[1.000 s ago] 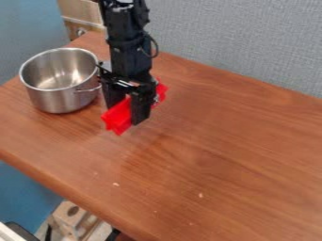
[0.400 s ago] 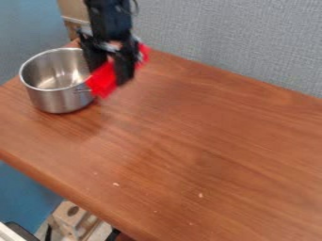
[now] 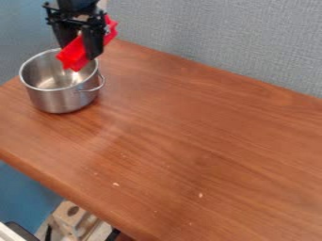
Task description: Put the red object in the metal pot
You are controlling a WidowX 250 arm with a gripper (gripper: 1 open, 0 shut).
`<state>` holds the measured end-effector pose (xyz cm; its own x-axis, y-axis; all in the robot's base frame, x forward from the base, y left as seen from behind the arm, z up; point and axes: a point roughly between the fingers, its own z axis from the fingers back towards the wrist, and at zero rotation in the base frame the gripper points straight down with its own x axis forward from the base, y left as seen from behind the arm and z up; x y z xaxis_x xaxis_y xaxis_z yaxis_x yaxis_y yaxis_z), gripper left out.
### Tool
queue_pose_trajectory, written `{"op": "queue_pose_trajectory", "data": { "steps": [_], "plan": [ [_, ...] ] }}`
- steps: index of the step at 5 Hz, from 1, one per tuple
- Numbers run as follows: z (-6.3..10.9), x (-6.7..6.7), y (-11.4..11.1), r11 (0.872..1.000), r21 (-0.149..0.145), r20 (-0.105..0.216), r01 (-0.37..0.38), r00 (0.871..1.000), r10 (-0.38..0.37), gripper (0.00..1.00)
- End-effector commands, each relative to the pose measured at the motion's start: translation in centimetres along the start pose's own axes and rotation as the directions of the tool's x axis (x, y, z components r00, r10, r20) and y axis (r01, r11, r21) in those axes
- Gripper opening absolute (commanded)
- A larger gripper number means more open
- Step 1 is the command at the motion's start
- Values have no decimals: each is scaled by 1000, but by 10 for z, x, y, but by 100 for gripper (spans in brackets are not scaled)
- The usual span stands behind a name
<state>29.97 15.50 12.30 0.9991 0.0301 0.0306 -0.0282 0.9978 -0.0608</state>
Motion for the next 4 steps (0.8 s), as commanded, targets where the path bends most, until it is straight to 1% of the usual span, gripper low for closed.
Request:
{"op": "queue_pose_trajectory", "data": {
  "steps": [1, 2, 3, 4],
  "plan": [
    [11, 12, 19, 999, 36, 60, -22, 998, 20, 0],
    [1, 19, 31, 998, 47, 57, -36, 998, 33, 0],
    [-6, 22, 41, 997, 60, 57, -49, 997, 46, 0],
    [-6, 22, 48, 995, 79, 62, -56, 997, 52, 0]
  ]
}}
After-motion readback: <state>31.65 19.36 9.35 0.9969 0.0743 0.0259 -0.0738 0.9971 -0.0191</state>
